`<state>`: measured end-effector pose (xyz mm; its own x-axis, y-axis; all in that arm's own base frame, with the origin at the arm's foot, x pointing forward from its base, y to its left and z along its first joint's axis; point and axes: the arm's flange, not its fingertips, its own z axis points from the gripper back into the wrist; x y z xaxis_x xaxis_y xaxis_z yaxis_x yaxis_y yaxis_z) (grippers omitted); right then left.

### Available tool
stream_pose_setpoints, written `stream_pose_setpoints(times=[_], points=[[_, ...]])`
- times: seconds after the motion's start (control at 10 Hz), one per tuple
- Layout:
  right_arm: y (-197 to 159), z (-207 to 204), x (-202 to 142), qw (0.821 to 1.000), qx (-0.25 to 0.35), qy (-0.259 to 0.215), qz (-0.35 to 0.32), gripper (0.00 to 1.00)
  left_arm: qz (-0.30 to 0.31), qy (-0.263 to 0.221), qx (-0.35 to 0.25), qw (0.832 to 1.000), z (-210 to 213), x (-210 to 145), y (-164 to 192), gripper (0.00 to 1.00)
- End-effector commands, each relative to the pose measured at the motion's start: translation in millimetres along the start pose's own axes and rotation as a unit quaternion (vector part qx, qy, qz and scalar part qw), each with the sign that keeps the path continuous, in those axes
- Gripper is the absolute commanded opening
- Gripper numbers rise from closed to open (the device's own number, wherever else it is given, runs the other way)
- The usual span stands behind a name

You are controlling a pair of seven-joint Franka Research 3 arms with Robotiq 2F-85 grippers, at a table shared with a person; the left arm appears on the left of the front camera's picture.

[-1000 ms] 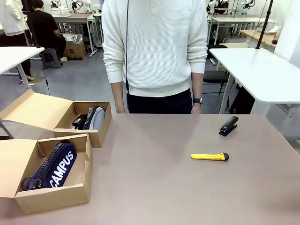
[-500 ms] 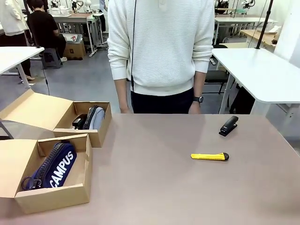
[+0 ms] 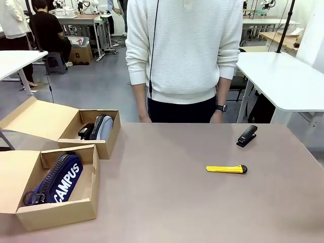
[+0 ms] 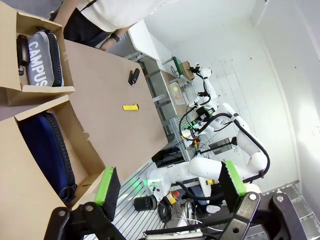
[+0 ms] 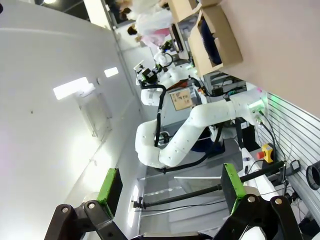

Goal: Place items inside the box.
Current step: Pick up a Pencil pouch or Stapler and place it inside the Mailer Box closest to the robot.

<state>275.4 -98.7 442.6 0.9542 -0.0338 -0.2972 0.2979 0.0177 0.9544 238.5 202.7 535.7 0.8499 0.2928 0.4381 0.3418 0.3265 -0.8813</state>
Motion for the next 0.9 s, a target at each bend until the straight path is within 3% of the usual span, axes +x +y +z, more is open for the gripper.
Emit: stream_pose_setpoints(times=[0.0, 0.1, 0.2, 0.3, 0.4, 0.5, 0.6, 0.7, 0.8], points=[[0.0, 0.0, 0.0, 1.0, 0.0, 0.0, 0.0, 1.0, -0.013, 0.001, -0.005, 1.0, 0.4, -1.5, -0.9, 1.0], [5.9, -10.0, 4.9, 0.995, -0.086, -0.041, 0.022, 1.0, -0.013, 0.001, -0.005, 1.0, 0.4, -1.5, -0.9, 1.0], [17.9, -26.6, 34.2, 0.982, -0.178, -0.056, 0.033, 1.0, -0.013, 0.001, -0.005, 1.0, 0.4, -1.5, -0.9, 1.0], [34.9, -37.3, 74.6, 0.955, -0.271, -0.113, 0.038, 1.0, -0.013, 0.001, -0.005, 1.0, 0.4, -1.5, -0.9, 1.0], [44.5, -41.5, 103.6, 0.935, -0.325, -0.139, 0.035, 1.0, -0.013, 0.001, -0.005, 1.0, 0.4, -1.5, -0.9, 1.0], [48.1, -42.4, 126.8, 0.929, -0.336, -0.157, 0.014, 1.0, -0.013, 0.001, -0.005, 1.0, 0.4, -1.5, -0.9, 1.0], [53.9, -34.1, 114.2, 0.966, -0.255, -0.038, 0.021, 1.0, -0.013, 0.001, -0.005, 1.0, 0.4, -1.5, -0.9, 1.0], [67.6, 20.4, 44.5, 0.989, -0.094, 0.112, -0.003, 1.0, -0.013, 0.001, -0.005, 1.0, 0.4, -1.5, -0.9, 1.0], [60.4, 64.8, -26.9, 0.983, -0.033, 0.149, -0.105, 1.0, -0.013, 0.001, -0.005, 1.0, 0.4, -1.5, -0.9, 1.0]])
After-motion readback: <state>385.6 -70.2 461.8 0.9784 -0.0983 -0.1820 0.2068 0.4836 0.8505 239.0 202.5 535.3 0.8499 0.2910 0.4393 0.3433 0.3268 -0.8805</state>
